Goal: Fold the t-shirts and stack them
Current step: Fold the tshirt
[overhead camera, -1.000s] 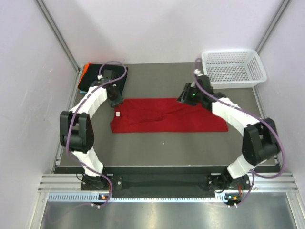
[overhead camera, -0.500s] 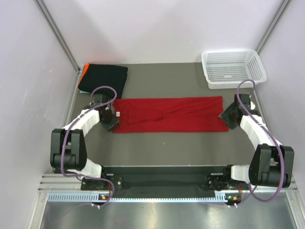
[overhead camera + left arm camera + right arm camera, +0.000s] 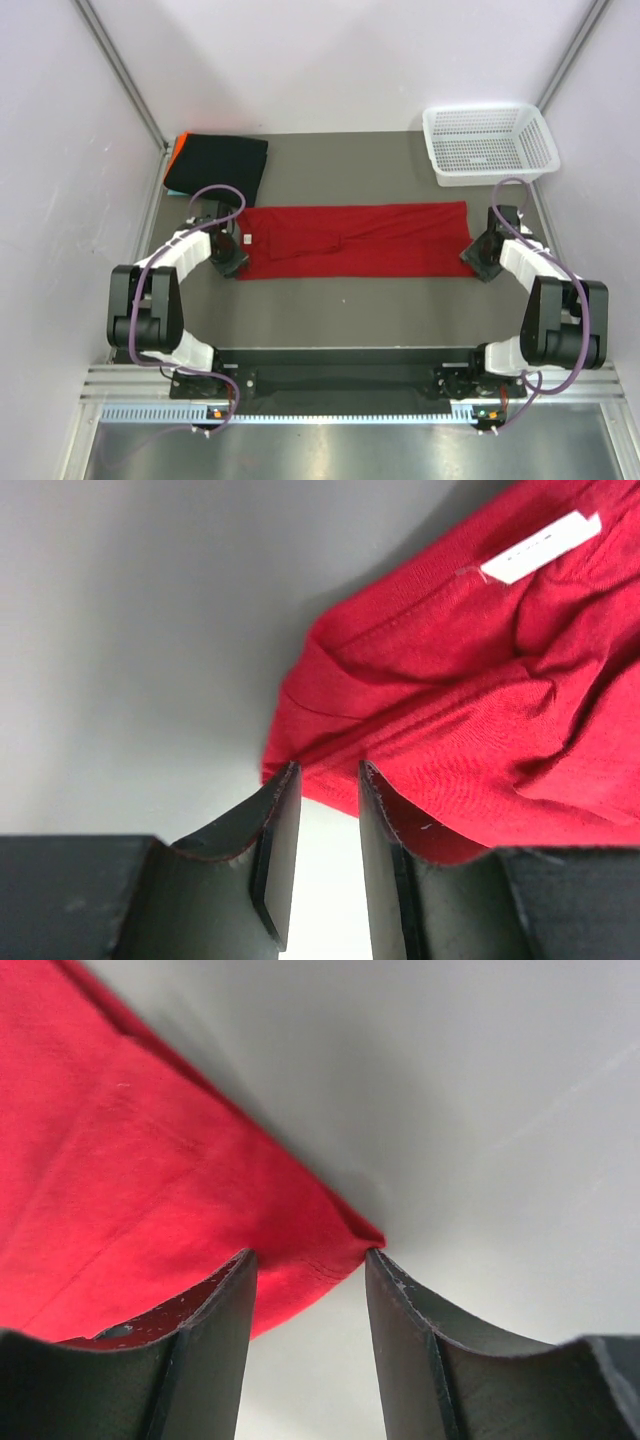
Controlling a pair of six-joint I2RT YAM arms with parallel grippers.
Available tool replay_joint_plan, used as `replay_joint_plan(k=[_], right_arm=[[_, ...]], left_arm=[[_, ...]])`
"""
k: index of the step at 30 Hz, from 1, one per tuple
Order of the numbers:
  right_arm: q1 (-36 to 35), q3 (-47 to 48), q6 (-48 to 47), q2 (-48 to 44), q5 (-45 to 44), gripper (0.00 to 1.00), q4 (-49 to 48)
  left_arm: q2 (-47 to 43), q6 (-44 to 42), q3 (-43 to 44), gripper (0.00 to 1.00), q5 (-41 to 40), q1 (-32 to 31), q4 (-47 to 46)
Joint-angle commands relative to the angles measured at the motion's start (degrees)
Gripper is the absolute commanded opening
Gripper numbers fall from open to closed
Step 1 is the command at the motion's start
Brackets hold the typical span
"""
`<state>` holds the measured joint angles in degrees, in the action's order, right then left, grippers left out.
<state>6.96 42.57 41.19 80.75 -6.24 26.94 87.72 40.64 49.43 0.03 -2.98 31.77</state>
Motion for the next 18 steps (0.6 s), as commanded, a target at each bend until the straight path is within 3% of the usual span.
replay_joint_plan(k=[1, 7, 10, 11, 13, 14, 18], right_arm=[[0.95, -1.52, 0.91, 0.02, -3.34, 0.48, -2.41], [0.95, -2.75, 1.88, 1.60, -3.61, 0.44, -3.47], [1.04, -3.19, 1.53, 2.04, -3.52, 0.30, -3.91], [1.21, -3.28, 1.18, 1.96, -3.60, 0.17, -4.00], [1.91, -3.72, 0.56, 1.61, -3.95, 0.04, -3.65], [3.22, -3.98, -0.22, 0.99, -3.69, 0.00, -3.47], [8.32, -5.30, -3.57, -1.12, -1.94, 0.00, -2.77]], left_arm=[[-4.04, 0.23, 1.02, 0.35, -5.21, 0.26, 0.40], [-4.40, -0.65, 3.48, 0.36, -6.10, 0.26, 2.16], [-3.62, 0.14, 2.52, 0.36, -5.84, 0.26, 1.46], [-3.00, 0.31, 2.17, 0.36, -4.70, 0.35, 0.76], [-2.56, 0.84, 1.55, 0.36, -4.17, 0.35, 0.05], [-2.30, 0.93, 1.46, 0.37, -3.99, 0.35, -0.47], [-3.43, -0.64, 4.61, 0.37, -6.09, 0.26, 1.45]])
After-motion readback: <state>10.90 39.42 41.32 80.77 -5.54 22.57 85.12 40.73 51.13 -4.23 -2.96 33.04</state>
